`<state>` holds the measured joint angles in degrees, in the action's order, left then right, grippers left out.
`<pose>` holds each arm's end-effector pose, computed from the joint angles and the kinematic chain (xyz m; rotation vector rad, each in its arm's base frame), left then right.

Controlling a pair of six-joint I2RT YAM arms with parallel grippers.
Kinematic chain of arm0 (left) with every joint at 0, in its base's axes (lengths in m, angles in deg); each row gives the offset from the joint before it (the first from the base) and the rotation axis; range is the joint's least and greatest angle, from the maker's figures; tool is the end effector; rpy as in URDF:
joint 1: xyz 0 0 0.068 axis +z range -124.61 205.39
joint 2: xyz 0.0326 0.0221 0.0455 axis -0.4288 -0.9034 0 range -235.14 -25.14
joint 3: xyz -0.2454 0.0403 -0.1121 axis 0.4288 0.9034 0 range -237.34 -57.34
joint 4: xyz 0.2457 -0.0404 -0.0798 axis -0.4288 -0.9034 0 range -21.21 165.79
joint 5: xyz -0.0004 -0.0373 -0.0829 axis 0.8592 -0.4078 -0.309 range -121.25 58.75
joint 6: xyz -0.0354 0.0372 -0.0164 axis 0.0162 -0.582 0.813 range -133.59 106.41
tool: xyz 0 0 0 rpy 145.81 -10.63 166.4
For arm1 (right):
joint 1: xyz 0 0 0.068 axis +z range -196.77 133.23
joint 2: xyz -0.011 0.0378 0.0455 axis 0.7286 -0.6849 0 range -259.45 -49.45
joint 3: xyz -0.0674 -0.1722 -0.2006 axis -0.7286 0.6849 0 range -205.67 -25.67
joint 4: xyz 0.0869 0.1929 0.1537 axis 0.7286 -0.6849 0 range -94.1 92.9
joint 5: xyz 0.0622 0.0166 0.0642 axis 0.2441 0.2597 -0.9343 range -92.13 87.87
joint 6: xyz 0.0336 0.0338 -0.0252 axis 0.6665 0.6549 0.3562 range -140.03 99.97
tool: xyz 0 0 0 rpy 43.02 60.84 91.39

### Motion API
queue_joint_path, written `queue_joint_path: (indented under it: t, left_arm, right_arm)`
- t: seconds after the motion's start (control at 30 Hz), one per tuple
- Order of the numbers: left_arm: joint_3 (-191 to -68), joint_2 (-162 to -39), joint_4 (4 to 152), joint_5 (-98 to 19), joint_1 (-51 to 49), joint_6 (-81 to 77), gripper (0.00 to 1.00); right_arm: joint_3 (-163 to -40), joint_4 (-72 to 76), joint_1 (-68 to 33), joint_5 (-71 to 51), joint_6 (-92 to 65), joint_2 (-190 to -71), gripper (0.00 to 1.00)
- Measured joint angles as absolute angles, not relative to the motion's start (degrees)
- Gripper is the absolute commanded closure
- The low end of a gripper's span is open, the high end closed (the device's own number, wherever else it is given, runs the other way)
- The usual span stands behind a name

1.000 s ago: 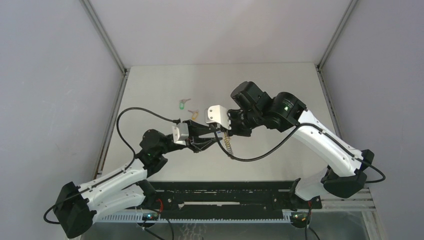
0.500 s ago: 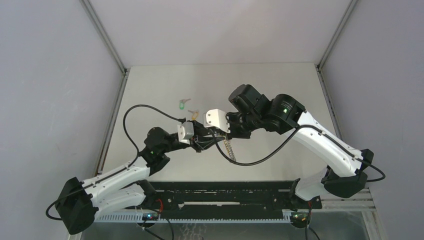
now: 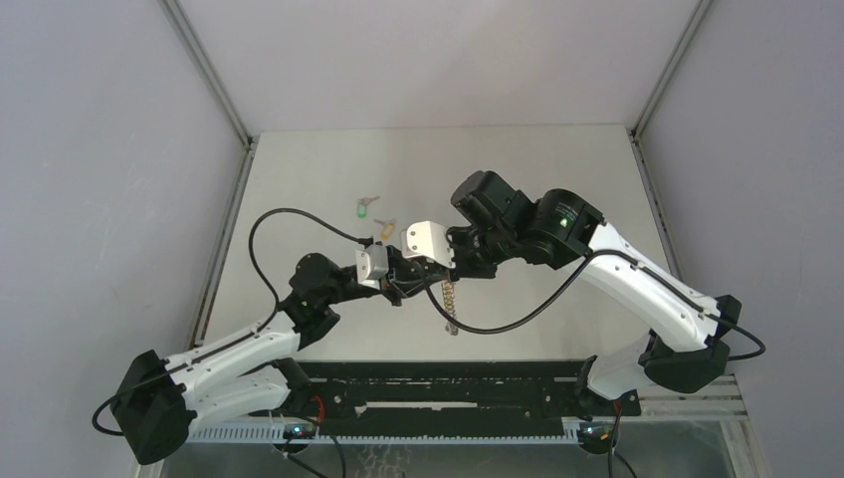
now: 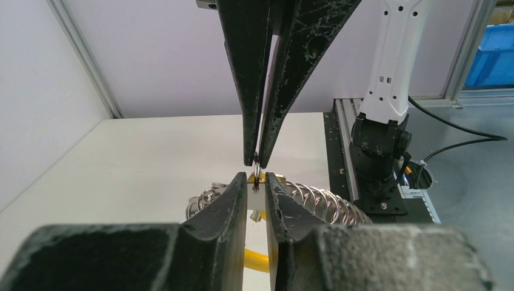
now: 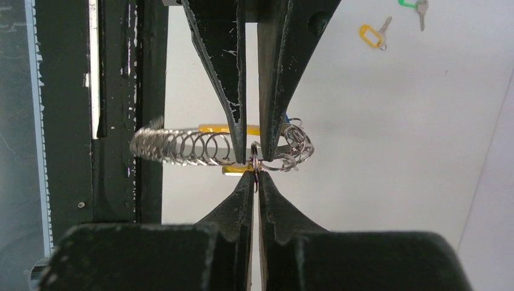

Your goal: Put the keys on the keyring

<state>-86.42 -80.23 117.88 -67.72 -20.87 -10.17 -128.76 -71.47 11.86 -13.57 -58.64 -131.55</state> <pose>0.1328 -0.1692 0.3048 1.0190 1.0169 -1.1303 0.1273 0.2221 0.4314 -1.9447 1.6020 0.3934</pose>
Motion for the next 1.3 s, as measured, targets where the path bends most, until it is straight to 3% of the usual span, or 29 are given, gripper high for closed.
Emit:
queue_joint_path:
  t: [0.2, 0.37, 0.53, 0.73, 0.9, 1.1, 1.3]
  left_arm:
    - [-86.42, -80.23, 117.88, -67.7, -20.98, -10.17, 0.85]
    - [-86.42, -80.23, 117.92, -68.01, -21.0, -10.04, 0.99]
    - [-86.42, -80.2, 117.92, -68.33, -21.09, -10.15, 1.0]
    - [-86.4, -79.72, 118.21, -67.39, -21.09, -10.06, 1.0]
    - [-86.2, -78.32, 122.03, -65.82, -21.09, -9.49, 1.0]
    - [-84.85, -76.97, 127.82, -64.77, -21.07, -8.09, 1.0]
    - [-84.28, -76.93, 132.11, -64.53, -21.0, -6.21, 1.0]
  right_arm:
    - [-128.76, -71.47, 12.36, -13.57, -58.64, -131.97, 1.0]
    - [-128.76, -71.45, 12.74, -13.22, -58.79, -132.08, 1.0]
    - [-128.76, -71.43, 12.95, -12.87, -58.83, -132.08, 0.99]
    - [-124.6, -67.41, 11.91, -13.18, -58.31, -128.89, 0.76]
    - [-114.31, -58.27, 6.24, -20.19, -57.02, -118.04, 0.62]
    - [-101.24, -42.18, -3.88, -35.49, -50.99, -103.51, 0.63]
    - [-96.54, -29.33, -6.85, -45.2, -43.45, -103.01, 0.65]
